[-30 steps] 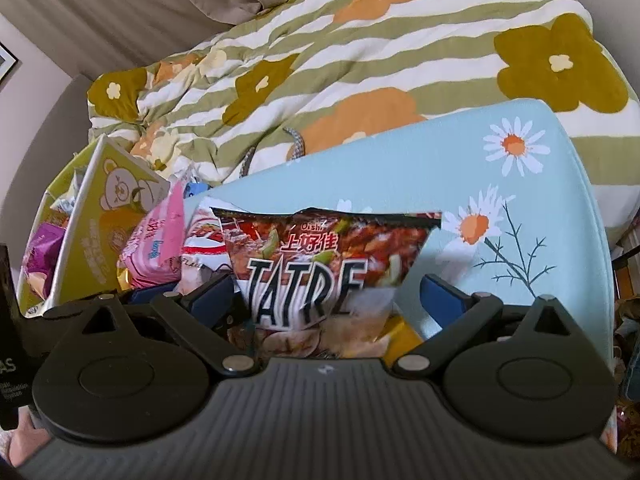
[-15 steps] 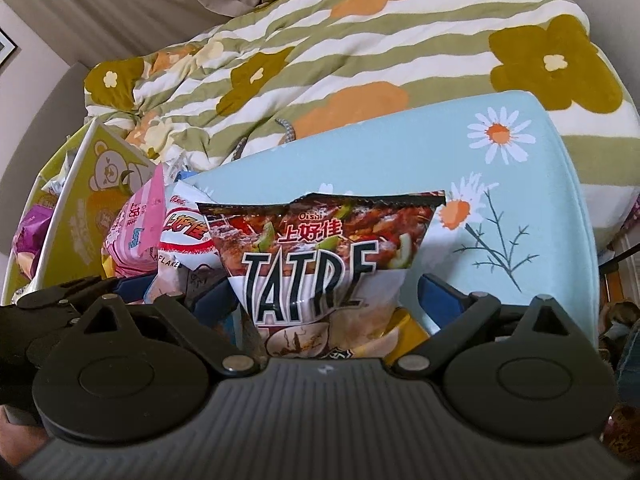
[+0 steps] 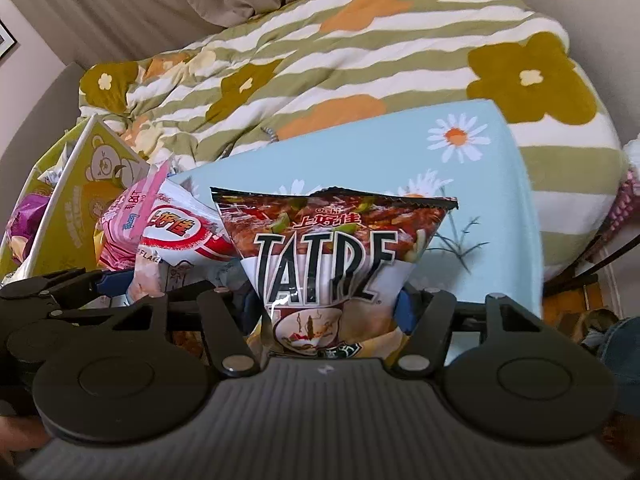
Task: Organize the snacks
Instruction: 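Carry both bags into the yellow box and open both tools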
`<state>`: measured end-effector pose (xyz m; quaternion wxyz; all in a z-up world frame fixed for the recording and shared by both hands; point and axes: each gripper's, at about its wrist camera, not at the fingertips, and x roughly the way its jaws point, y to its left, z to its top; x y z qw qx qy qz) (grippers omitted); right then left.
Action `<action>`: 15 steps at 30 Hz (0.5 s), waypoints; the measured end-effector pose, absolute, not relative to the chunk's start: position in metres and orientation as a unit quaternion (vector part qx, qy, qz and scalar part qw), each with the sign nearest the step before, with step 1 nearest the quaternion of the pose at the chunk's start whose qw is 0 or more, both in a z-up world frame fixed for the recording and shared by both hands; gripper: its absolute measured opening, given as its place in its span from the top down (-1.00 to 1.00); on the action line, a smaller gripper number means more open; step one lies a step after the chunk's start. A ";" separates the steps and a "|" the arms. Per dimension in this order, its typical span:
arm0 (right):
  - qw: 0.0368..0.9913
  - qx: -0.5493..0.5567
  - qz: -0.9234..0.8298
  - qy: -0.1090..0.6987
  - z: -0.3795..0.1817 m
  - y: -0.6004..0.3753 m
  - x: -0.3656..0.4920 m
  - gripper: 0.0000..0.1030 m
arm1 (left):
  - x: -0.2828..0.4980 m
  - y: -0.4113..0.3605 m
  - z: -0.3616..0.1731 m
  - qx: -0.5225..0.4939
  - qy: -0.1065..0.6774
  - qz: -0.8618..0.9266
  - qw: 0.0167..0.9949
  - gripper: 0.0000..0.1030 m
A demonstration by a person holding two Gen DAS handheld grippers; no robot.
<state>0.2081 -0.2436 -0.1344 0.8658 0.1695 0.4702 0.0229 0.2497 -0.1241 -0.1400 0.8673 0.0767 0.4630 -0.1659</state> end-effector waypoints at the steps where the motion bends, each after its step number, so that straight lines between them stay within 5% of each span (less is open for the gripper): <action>1: 0.867 0.169 0.021 0.468 -0.132 -0.244 0.206 -0.50 | 0.247 -0.125 -0.137 0.077 0.460 -0.168 0.869 -0.25; 15: 0.899 0.149 0.023 0.412 -0.064 -0.234 0.162 -0.49 | 0.201 -0.096 -0.062 0.036 0.380 -0.151 0.912 -0.25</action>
